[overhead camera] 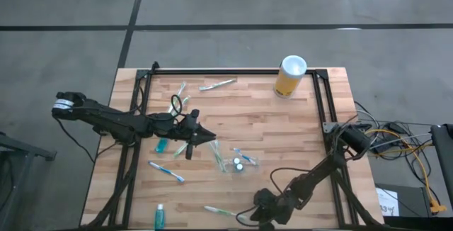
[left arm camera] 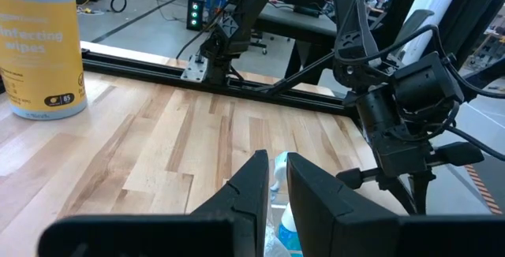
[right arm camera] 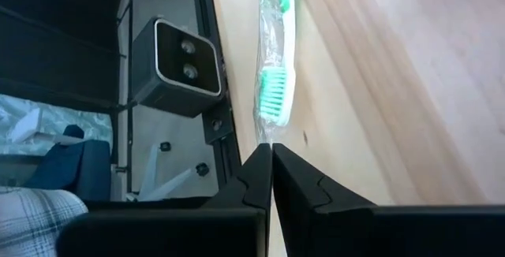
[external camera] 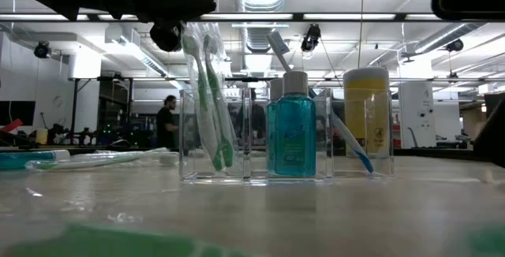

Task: Pick & Place toothbrushing station
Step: Put the green toothbrush into the transparent organizer

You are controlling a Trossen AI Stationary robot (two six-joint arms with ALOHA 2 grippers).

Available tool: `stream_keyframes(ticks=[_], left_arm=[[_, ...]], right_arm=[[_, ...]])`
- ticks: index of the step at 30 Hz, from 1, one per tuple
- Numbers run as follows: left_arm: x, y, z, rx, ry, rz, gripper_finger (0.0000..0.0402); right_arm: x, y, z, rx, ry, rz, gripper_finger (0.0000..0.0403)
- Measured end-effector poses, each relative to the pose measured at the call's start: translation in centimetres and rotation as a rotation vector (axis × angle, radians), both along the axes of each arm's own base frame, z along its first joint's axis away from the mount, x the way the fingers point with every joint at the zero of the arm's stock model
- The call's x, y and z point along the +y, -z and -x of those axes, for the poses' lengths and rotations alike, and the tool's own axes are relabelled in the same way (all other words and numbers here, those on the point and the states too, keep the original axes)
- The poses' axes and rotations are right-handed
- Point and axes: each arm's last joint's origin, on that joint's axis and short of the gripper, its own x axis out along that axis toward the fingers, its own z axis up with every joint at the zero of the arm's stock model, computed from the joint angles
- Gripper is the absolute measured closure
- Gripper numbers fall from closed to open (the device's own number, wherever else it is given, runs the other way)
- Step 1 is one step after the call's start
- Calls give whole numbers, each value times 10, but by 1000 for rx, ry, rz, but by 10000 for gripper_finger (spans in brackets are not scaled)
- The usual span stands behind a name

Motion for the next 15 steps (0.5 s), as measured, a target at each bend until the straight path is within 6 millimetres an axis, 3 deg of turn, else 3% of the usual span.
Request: stream_keyframes(ticks=[7,15], left_arm=[[0,0,0,0,0,0,348],[0,0,0,0,0,0,348]], right_arm=[[-5,-13,1,-12,-12,40,394],[-19,-50,10,-35,-23,149,394]])
